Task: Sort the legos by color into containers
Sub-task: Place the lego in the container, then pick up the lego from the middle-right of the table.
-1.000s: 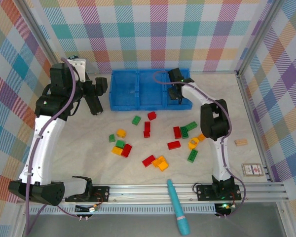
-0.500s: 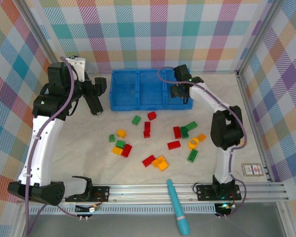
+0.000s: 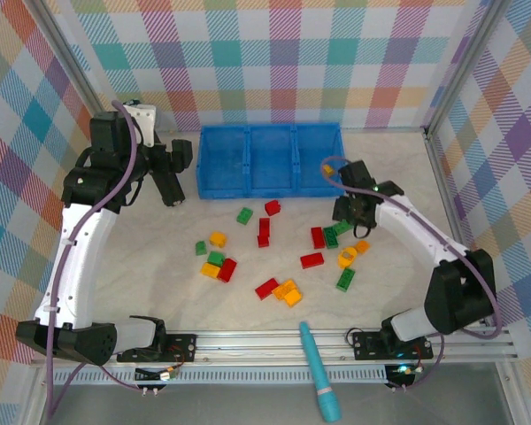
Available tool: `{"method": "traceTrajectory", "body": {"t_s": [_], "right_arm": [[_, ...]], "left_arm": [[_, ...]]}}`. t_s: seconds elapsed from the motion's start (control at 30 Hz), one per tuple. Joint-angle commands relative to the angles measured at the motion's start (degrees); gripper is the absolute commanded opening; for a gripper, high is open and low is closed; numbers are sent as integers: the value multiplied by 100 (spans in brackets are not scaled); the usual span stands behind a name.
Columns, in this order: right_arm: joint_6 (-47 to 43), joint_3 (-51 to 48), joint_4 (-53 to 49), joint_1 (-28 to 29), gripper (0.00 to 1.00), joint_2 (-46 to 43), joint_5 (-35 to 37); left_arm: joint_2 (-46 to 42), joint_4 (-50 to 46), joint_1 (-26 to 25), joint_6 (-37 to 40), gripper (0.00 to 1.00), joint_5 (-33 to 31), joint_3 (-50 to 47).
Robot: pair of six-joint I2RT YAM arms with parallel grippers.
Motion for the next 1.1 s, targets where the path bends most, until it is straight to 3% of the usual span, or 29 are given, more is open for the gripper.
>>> {"method": "traceTrajectory", "body": {"t_s": [0.0, 0.3, 0.83, 1.07], "right_arm": [[1044, -583, -170, 33, 64, -361, -581], [1749, -1658, 336, 35, 65, -576, -1160], [1841, -2136, 1071, 34, 69, 59, -1155], [1742, -2154, 1069, 35, 49, 191, -983]], "left_arm": [[-81, 100, -35, 65, 100, 25, -72], [-186, 144, -30, 72, 100, -18, -147], [-226, 197, -31, 83, 100, 17, -252], [-211, 215, -34, 100, 100, -32, -274]]}}
